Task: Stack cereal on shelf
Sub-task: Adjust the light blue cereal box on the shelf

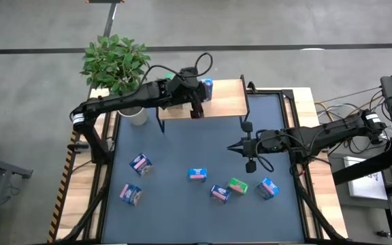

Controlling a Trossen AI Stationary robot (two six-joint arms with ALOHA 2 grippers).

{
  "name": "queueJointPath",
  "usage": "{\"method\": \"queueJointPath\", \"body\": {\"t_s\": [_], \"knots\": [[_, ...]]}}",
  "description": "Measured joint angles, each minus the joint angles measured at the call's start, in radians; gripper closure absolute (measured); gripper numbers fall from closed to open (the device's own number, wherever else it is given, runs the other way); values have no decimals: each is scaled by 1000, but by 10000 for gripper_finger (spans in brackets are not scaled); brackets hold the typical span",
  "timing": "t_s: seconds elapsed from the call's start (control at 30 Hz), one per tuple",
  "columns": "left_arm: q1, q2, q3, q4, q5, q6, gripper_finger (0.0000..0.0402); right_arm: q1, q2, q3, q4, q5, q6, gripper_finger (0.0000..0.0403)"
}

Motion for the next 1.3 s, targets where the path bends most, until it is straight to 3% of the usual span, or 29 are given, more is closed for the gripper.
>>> {"method": "queueJointPath", "body": {"t_s": [0.07,0.17,0.27,0.43,0.67,1.3], "knots": [[-20,0,-7,3,54,-79,400,0,0,0,0,0,0,394],[-53,27,-31,-4,54,-152,400,0,0,0,0,0,0,394],[-81,63,-74,3,-26,-177,400,0,0,0,0,0,3,394],[-88,131,-94,12,-245,-176,400,0,0,0,0,0,7,394],[-56,203,-95,50,-335,-136,401,0,0,0,-1,0,8,394],[35,211,-95,62,-337,-79,401,0,0,0,-1,0,8,394]]}}
